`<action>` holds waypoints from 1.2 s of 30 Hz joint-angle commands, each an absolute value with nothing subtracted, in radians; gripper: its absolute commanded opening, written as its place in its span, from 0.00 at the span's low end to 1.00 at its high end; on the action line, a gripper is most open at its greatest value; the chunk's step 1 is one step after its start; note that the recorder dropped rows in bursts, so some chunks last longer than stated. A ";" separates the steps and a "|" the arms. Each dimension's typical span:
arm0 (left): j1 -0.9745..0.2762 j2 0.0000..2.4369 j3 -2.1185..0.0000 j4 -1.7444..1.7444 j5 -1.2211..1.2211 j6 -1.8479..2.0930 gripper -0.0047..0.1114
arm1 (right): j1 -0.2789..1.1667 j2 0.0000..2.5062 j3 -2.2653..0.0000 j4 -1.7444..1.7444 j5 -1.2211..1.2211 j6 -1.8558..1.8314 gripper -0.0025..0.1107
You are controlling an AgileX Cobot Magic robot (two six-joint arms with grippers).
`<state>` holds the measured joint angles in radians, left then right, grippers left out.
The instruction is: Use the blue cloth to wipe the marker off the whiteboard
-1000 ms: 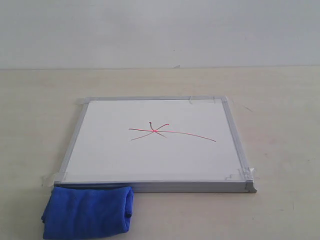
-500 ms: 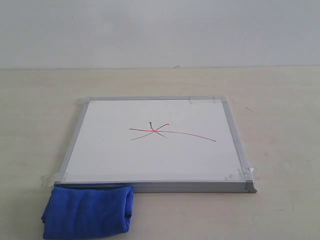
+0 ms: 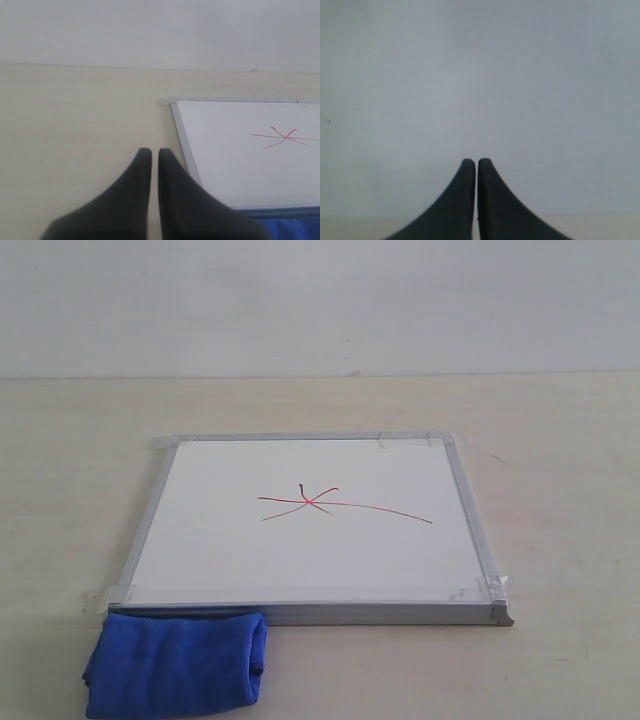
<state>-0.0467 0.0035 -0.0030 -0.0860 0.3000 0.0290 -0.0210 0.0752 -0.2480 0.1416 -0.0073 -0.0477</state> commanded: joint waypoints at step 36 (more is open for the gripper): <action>-0.044 0.000 0.000 -0.085 0.293 0.031 0.08 | 0.201 1.043 -0.571 0.390 0.197 -0.394 0.02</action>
<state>-0.0467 0.0035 -0.0030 -0.0860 0.3000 0.0290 0.1189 0.9828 -0.5557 0.3756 0.2385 -0.2969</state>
